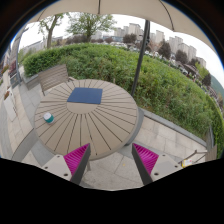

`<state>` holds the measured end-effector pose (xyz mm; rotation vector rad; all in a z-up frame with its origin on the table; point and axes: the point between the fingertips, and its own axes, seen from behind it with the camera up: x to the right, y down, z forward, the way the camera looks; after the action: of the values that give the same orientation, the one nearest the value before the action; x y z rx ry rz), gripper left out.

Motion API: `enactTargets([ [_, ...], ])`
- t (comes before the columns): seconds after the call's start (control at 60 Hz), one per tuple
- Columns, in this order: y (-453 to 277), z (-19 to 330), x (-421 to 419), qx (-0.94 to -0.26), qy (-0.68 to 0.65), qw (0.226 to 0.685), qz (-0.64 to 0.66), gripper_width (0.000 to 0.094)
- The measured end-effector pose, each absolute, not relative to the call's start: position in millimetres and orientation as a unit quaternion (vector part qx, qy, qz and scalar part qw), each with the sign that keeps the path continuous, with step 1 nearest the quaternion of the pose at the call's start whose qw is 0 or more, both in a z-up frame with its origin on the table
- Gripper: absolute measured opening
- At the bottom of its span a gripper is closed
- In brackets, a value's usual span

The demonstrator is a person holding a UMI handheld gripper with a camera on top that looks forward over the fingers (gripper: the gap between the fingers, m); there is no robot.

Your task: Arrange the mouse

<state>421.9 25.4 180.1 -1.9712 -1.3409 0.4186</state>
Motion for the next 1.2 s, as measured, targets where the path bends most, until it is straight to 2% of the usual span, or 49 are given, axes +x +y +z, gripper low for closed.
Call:
enactTargets([
  [0.333,-64,160,364,-0.742,-0.549,0.335,0.188,0.0851],
  [0.75,-225,125,258,-0.700,-0.607,0.299,0.228,0.0852],
  [0.95,-238,96,204,-0.699,-0.594,0.321,0.236,0.0852],
  [1.1,-227,60,168,-0.700,-0.581,0.342,0.235,0.0855],
  [1.2,-226,39,141,-0.707,-0.573,0.341,0.234,0.0854],
])
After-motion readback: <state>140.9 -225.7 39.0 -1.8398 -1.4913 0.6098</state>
